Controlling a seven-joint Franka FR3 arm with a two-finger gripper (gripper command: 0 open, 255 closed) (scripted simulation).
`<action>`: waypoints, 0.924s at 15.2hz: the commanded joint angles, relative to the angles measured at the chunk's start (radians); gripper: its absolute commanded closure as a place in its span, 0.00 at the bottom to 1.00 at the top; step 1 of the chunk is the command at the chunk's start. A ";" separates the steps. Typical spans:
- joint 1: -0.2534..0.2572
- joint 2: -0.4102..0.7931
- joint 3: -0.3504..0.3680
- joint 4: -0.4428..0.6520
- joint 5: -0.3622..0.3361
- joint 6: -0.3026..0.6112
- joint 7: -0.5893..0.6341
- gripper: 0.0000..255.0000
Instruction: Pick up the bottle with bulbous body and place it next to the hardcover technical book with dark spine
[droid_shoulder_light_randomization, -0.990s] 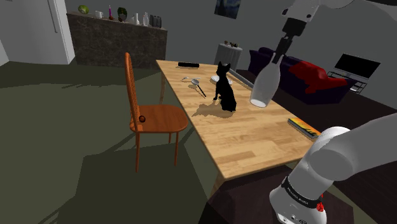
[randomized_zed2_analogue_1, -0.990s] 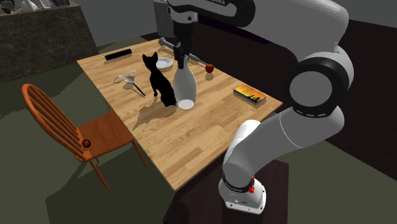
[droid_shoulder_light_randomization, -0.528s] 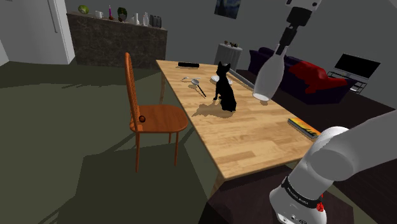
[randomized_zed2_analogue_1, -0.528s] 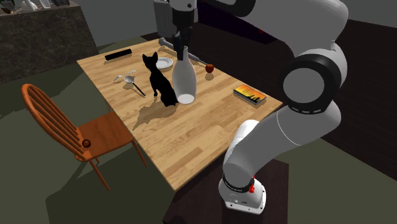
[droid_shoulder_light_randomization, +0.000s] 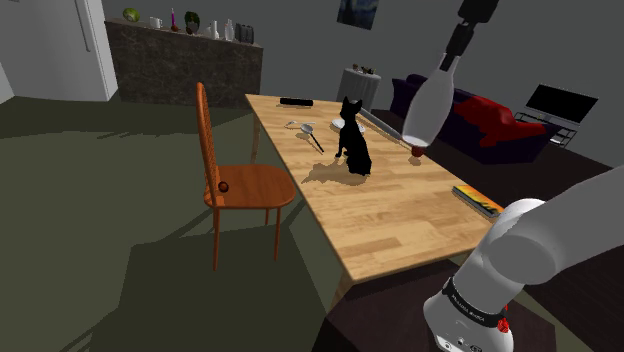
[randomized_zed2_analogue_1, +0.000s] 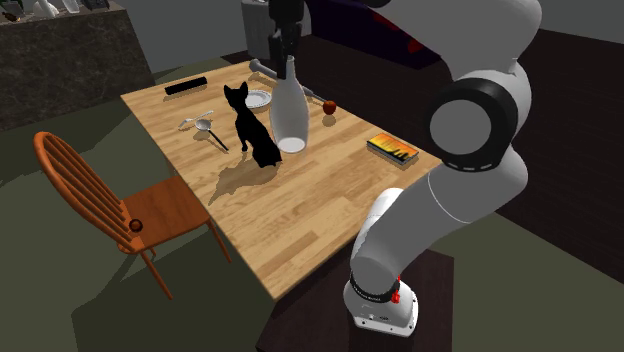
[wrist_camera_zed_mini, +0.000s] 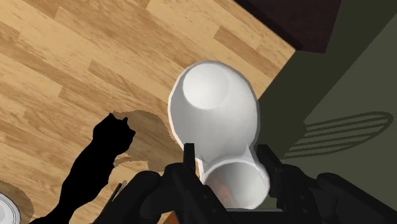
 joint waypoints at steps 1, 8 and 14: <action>-0.006 -0.003 -0.019 -0.006 -0.008 0.005 -0.024 1.00; -0.042 -0.022 -0.146 -0.123 -0.061 0.116 -0.173 1.00; -0.065 0.009 -0.272 -0.176 -0.091 0.215 -0.306 1.00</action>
